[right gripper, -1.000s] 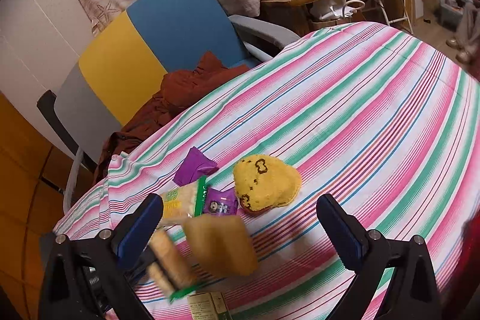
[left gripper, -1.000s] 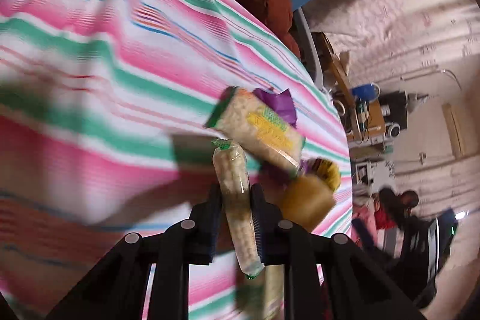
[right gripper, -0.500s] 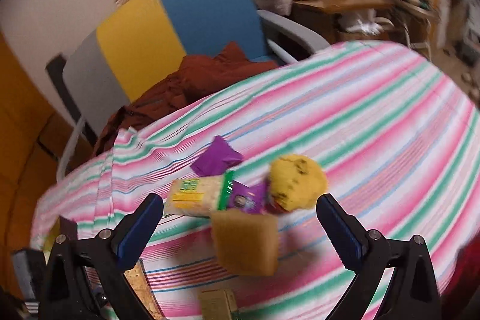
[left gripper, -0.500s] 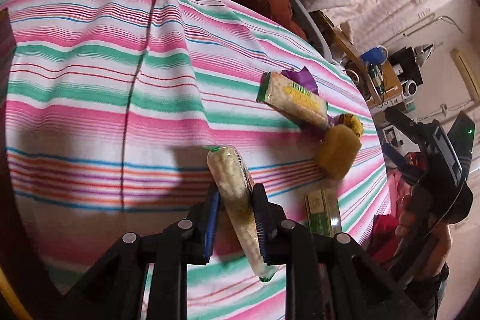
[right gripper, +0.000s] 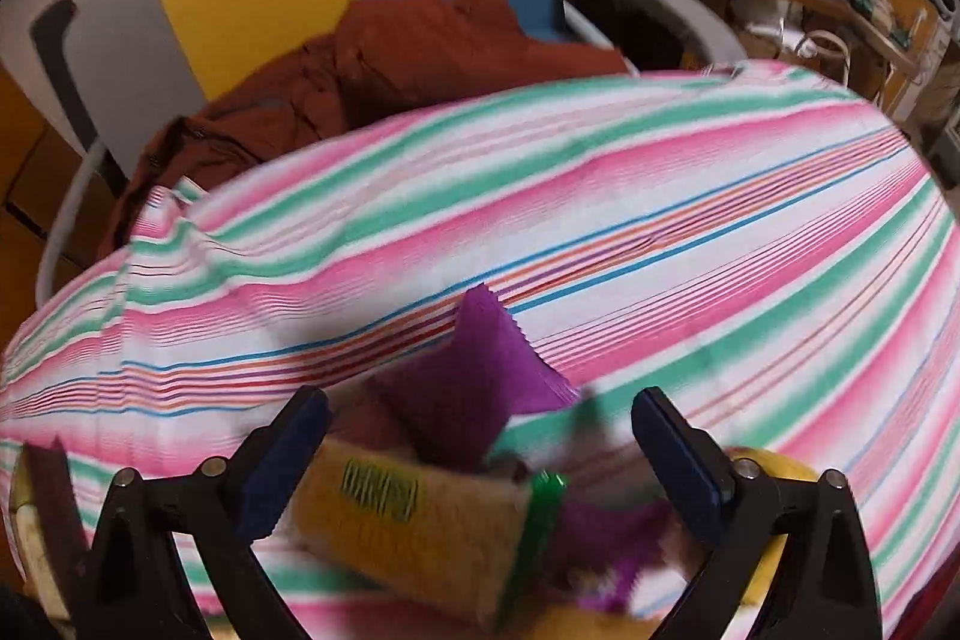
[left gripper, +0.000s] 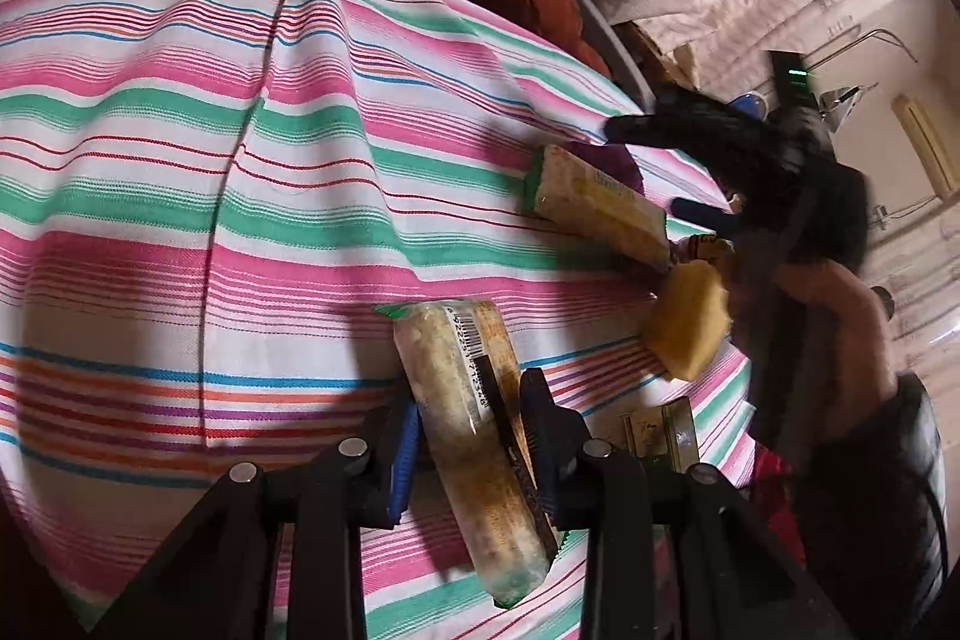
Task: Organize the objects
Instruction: 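Grasp the purple sachet with the right tool while the left tool holds the snack bar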
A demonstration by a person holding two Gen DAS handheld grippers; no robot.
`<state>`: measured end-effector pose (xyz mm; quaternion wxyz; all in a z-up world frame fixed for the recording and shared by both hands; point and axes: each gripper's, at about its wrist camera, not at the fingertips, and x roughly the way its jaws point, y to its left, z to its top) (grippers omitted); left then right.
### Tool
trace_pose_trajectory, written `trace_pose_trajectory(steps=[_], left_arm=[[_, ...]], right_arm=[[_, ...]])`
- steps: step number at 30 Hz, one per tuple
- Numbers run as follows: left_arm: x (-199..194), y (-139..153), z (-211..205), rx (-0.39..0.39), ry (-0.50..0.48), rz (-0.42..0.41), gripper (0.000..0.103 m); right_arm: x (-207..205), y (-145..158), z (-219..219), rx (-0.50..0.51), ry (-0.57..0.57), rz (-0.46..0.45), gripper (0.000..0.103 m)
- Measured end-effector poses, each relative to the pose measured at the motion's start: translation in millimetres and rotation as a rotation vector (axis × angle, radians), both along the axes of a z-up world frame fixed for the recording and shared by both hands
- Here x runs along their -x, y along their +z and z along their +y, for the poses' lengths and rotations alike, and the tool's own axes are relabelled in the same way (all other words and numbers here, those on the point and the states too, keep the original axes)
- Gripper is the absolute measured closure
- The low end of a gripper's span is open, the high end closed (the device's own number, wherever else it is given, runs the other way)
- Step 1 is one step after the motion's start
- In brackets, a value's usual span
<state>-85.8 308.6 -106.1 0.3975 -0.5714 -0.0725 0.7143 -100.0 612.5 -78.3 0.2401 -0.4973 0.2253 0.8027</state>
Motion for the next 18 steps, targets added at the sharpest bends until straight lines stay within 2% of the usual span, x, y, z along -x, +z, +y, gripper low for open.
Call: trace_pose_trajectory(steps=[2,7,10,11,12,15,18], left_arm=[[-1,0,-1,-0.009,-0.008,0.013,0.071],[-4,1,-2,-0.022,-0.016,0.032,0.073],[-9,3,-4,-0.012,-0.030,0.060,0.073],[-11,4,-5,-0.011,-0.034,0.066,0.074],[-12,5,-6,-0.012,-0.035,0.067,0.074],[-14,8,-11,-0.013,-0.032,0.070,0.076],[-17,10,-15,-0.007,-0.030,0.074,0.076]], right_arm=[[6,-8,-2,-0.020,0.002,-0.046,0.034],[4,-2,-11,-0.053,0.031,-0.020,0.047],[-3,10,-14,-0.058,0.029,0.031,0.052],[-7,16,-15,-0.051,0.033,0.059,0.065],[-10,21,-17,-0.047,0.036,0.080,0.072],[-15,35,-27,-0.057,0.056,0.116,0.079],[-15,41,-39,-0.082,0.080,0.116,0.079]])
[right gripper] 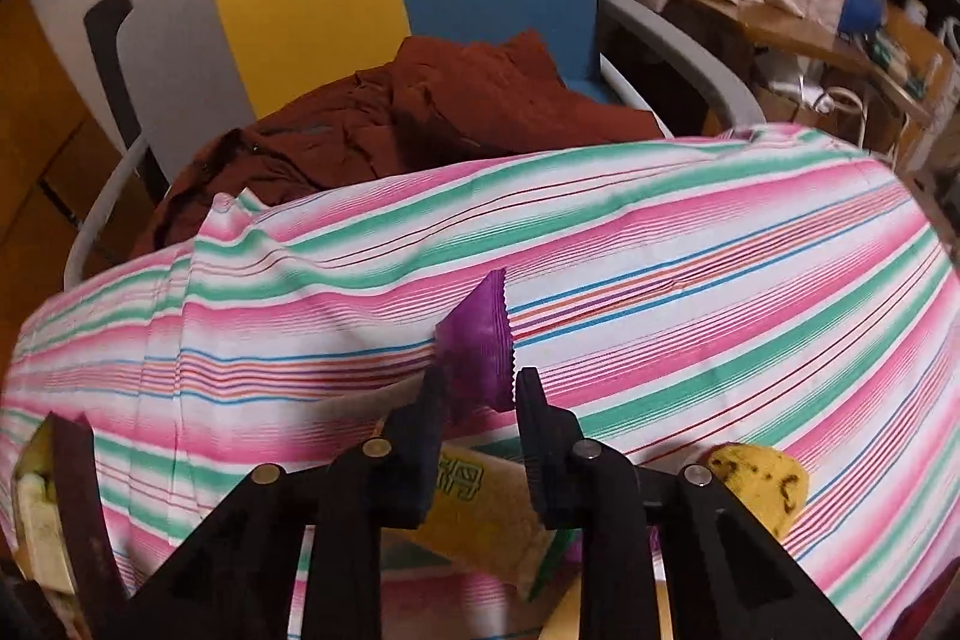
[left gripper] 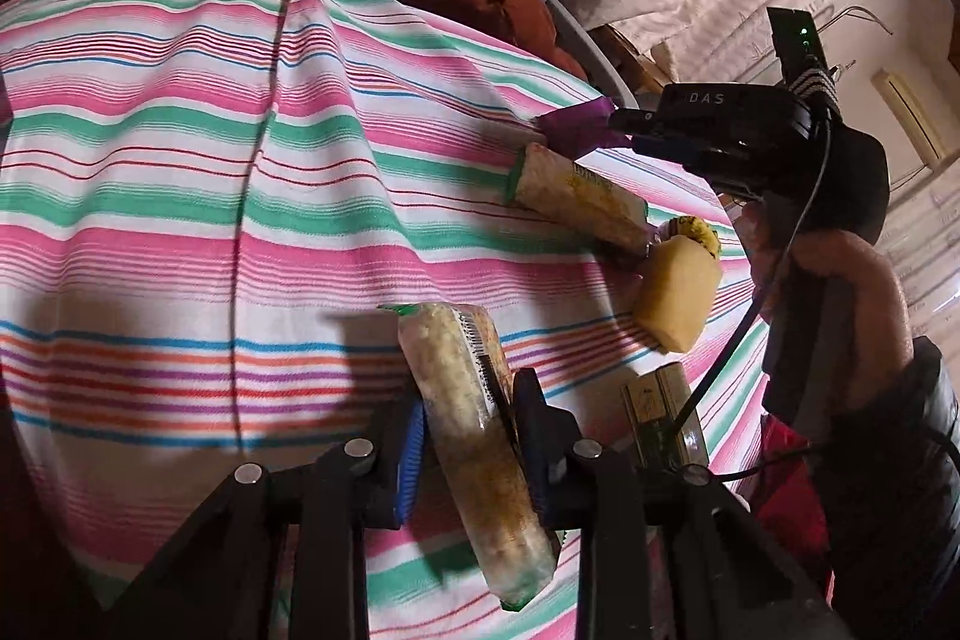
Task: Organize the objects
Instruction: 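Grasp the purple sachet with the right tool while the left tool holds the snack bar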
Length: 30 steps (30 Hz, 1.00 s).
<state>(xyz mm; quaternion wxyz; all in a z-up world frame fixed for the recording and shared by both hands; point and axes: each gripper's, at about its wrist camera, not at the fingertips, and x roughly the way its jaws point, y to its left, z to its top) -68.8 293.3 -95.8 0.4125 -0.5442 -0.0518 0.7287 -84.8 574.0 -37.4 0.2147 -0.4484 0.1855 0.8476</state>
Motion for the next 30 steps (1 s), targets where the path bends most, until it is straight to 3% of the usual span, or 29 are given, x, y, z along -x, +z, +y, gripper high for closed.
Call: trace_pose_trajectory(steps=[4,6,7,10,12,13,17,18,19,22,30], left_arm=[[-5,6,-6,0.005,-0.001,0.023,0.077],[-4,5,-9,0.003,0.001,0.016,0.077],[-3,4,-10,0.002,0.002,0.014,0.077],[-2,3,-14,-0.001,0.001,0.010,0.077],[0,-1,-13,0.004,0.003,0.000,0.077],[1,-2,-14,0.000,0.004,-0.007,0.077],[5,-4,-15,-0.014,0.006,-0.021,0.077],[5,-4,-16,-0.016,0.006,-0.023,0.077],[6,-4,-16,-0.019,0.006,-0.024,0.077],[4,-4,-15,-0.019,0.002,-0.014,0.077],[-4,12,-14,-0.039,-0.020,0.043,0.082]], right_arm=[[-3,-4,14,0.072,-0.047,0.016,0.073],[-4,-11,24,0.127,-0.084,0.015,0.050],[-4,-14,31,0.143,-0.107,0.016,0.043],[-2,-17,42,0.148,-0.135,0.014,0.033],[7,-23,49,0.189,-0.129,-0.009,0.016],[11,-26,50,0.185,-0.126,-0.027,0.014],[32,-44,45,0.117,-0.079,-0.157,0.015],[36,-51,41,0.088,-0.069,-0.203,0.033],[37,-55,39,0.073,-0.060,-0.214,0.045],[37,-52,28,0.022,-0.033,-0.199,0.055],[24,-3,1,-0.032,0.034,-0.055,0.056]])
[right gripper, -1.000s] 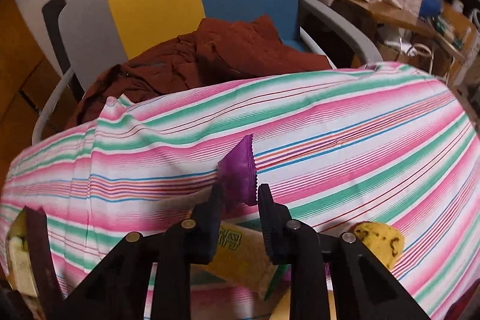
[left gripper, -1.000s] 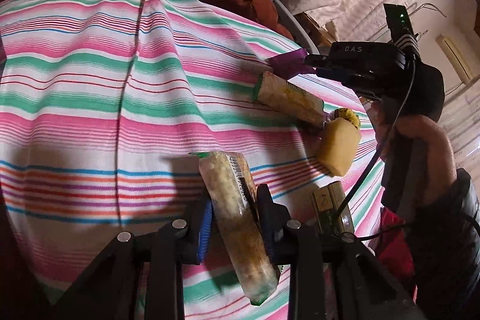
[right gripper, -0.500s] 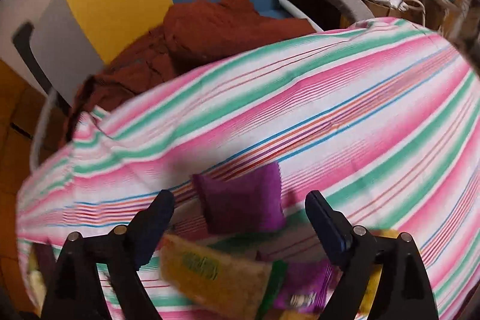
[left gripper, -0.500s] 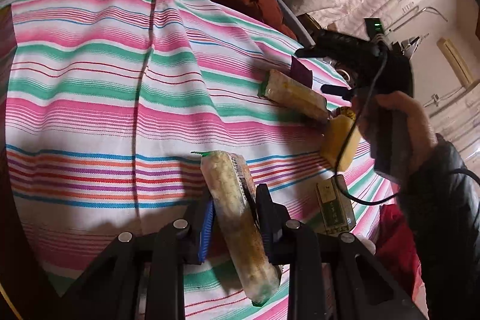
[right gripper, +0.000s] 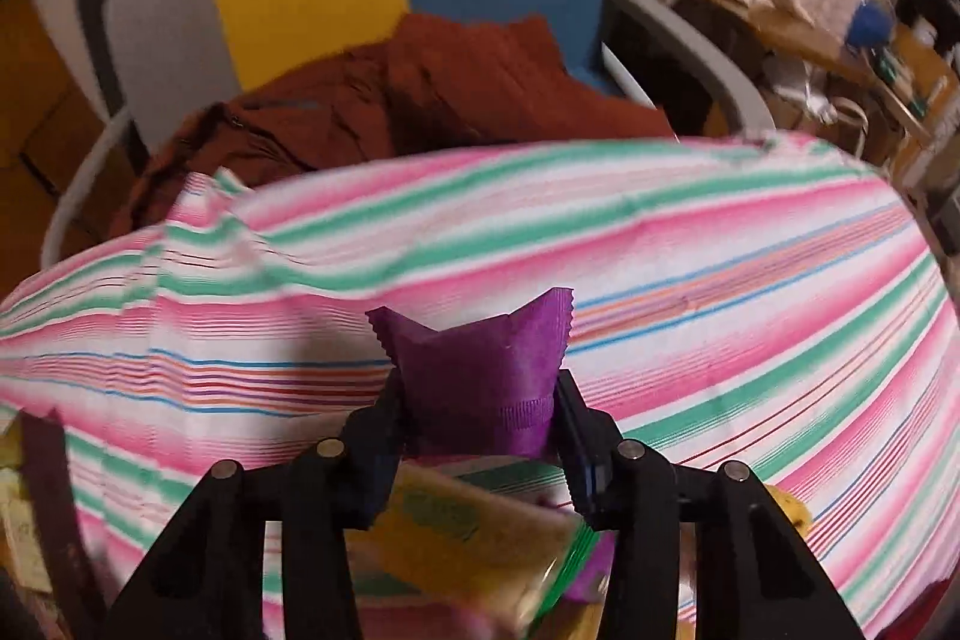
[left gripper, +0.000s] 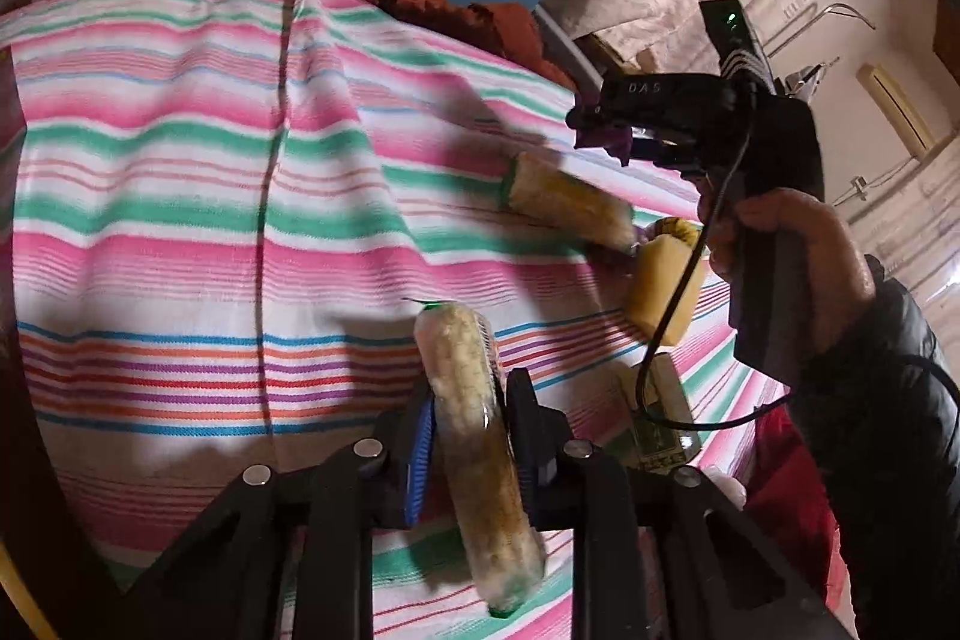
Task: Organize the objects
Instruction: 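Grasp the purple sachet with the right tool while the left tool holds the snack bar, then carry the snack bar and purple sachet into the gold tray and release both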
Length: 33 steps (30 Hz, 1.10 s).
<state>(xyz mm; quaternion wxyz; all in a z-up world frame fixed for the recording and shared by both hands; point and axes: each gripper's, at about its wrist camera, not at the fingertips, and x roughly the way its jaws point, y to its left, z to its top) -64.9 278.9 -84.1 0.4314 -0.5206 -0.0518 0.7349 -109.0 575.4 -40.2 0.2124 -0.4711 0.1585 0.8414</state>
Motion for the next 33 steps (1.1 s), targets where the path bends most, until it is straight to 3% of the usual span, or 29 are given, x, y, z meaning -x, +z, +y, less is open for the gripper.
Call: trace_pose_trajectory(steps=[6,16,21,29,31,33], left_arm=[[-6,22,-9,-0.034,0.001,0.039,0.085],[-6,67,-71,-0.098,0.098,0.099,0.085],[6,86,-127,-0.106,0.233,0.134,0.085],[37,95,-234,-0.054,0.525,0.172,0.085],[43,97,-254,-0.044,0.570,0.184,0.085],[50,100,-273,-0.037,0.613,0.199,0.085]], right_arm=[[-11,38,-37,-0.012,0.073,0.088,0.056],[-29,57,-110,0.084,0.216,0.167,0.056],[-24,62,-159,0.145,0.316,0.189,0.056],[12,59,-278,0.237,0.535,0.169,0.055],[26,58,-307,0.253,0.579,0.162,0.050],[36,58,-329,0.275,0.606,0.168,0.036]])
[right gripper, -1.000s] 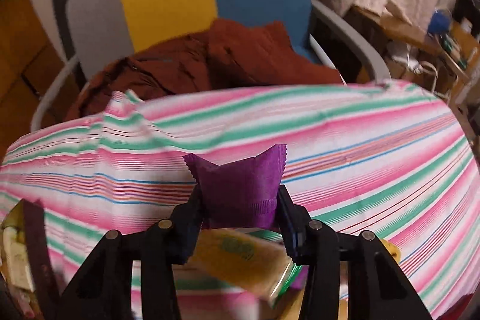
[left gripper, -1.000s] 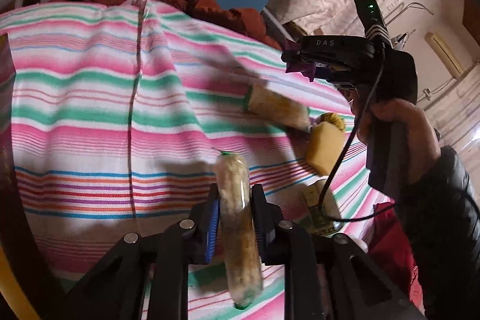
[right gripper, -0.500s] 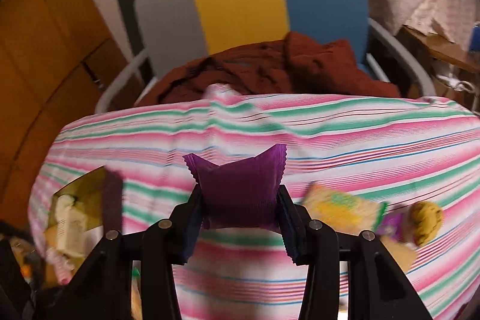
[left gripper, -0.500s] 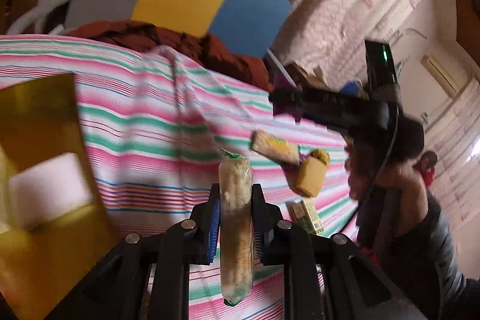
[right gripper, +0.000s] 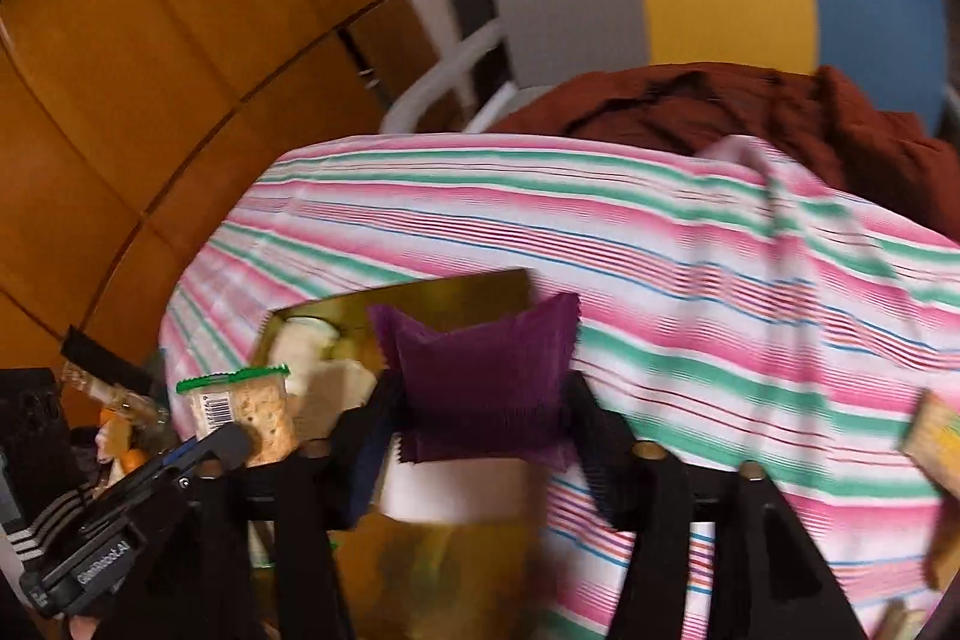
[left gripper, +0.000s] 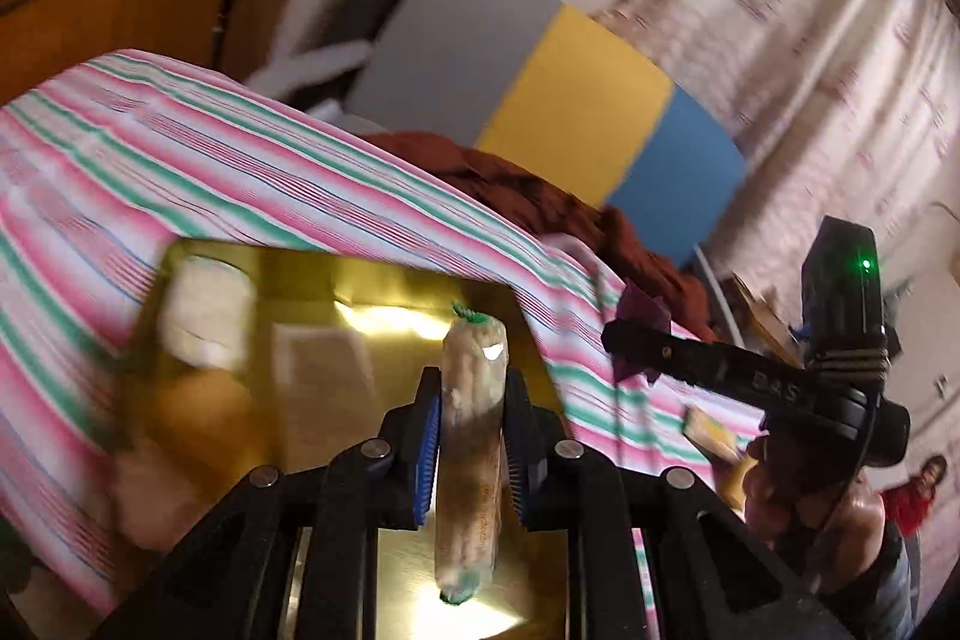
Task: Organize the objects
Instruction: 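Carry the snack bar and purple sachet into the gold tray and release both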
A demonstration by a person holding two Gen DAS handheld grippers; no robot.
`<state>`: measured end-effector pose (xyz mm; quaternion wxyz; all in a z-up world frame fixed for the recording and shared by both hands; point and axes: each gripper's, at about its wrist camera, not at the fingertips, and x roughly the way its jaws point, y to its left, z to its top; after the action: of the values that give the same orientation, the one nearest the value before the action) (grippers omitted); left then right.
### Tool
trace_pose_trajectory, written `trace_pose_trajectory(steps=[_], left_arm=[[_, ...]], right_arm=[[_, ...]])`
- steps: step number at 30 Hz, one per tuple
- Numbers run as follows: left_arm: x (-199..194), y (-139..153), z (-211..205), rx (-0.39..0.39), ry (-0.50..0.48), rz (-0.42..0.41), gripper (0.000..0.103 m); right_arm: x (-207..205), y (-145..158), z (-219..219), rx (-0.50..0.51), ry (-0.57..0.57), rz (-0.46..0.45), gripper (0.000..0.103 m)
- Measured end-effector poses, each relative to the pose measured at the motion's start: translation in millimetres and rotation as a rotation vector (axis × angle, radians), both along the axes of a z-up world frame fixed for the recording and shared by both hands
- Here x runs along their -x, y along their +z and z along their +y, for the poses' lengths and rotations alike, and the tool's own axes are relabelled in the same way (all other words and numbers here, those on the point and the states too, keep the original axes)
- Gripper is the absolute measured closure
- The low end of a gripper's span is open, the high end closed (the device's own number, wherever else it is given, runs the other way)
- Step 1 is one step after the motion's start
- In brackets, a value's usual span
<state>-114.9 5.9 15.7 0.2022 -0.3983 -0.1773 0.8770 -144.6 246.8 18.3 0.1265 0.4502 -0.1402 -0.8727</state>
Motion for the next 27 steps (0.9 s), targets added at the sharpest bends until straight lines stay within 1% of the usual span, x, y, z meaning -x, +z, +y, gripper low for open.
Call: trace_pose_trajectory(steps=[1,2,3,4,5,7,9,12,13,14,16,17,19,21,22,25,26,27], left_arm=[[3,1,-6,0.005,0.012,0.003,0.084],[6,0,-12,0.011,0.031,0.007,0.083],[10,0,-21,0.009,0.058,0.009,0.080],[12,-1,-25,0.003,0.065,0.007,0.079],[16,-1,-31,-0.010,0.072,0.007,0.075],[18,-4,-37,-0.034,0.081,0.001,0.071],[19,-9,-33,-0.055,0.063,-0.008,0.068],[19,-19,-26,-0.058,0.045,-0.013,0.065],[20,-22,-22,-0.066,0.034,-0.032,0.065],[23,-28,-17,-0.097,0.017,-0.059,0.065],[27,-33,-8,-0.142,-0.017,-0.088,0.062],[27,-36,-3,-0.151,-0.024,-0.106,0.060],[22,-40,2,-0.151,-0.017,-0.123,0.060],[14,-42,1,-0.120,0.004,-0.124,0.060],[9,-41,-1,-0.087,0.020,-0.117,0.060],[-10,-35,-1,0.039,0.042,-0.060,0.059],[-19,-32,1,0.088,0.045,-0.036,0.058],[-23,-31,1,0.115,0.049,-0.024,0.057]], right_arm=[[3,0,-6,0.005,0.010,0.003,0.031],[5,1,-17,0.004,0.016,0.008,0.022],[5,0,-22,0.001,0.019,0.010,0.019],[5,-1,-25,0.001,0.025,0.011,0.019],[3,-2,-28,0.002,0.030,0.008,0.018],[-5,-8,-30,-0.019,0.030,-0.005,0.015],[-13,-13,-23,-0.032,0.011,-0.016,0.014],[-27,-20,-12,-0.041,-0.029,-0.035,0.013],[-32,-22,-9,-0.052,-0.040,-0.036,0.013],[-40,-22,-6,-0.064,-0.052,-0.029,0.012],[-48,-22,0,-0.078,-0.073,-0.022,0.011],[-54,-22,5,-0.085,-0.097,-0.020,0.011],[-61,-21,11,-0.082,-0.116,-0.017,0.010],[-67,-22,16,-0.081,-0.128,-0.014,0.008],[-70,-23,17,-0.087,-0.133,-0.012,0.007],[-74,-27,13,-0.097,-0.132,-0.012,0.007],[-76,-29,10,-0.107,-0.128,-0.011,0.006],[-78,-30,7,-0.119,-0.124,-0.008,0.005]])
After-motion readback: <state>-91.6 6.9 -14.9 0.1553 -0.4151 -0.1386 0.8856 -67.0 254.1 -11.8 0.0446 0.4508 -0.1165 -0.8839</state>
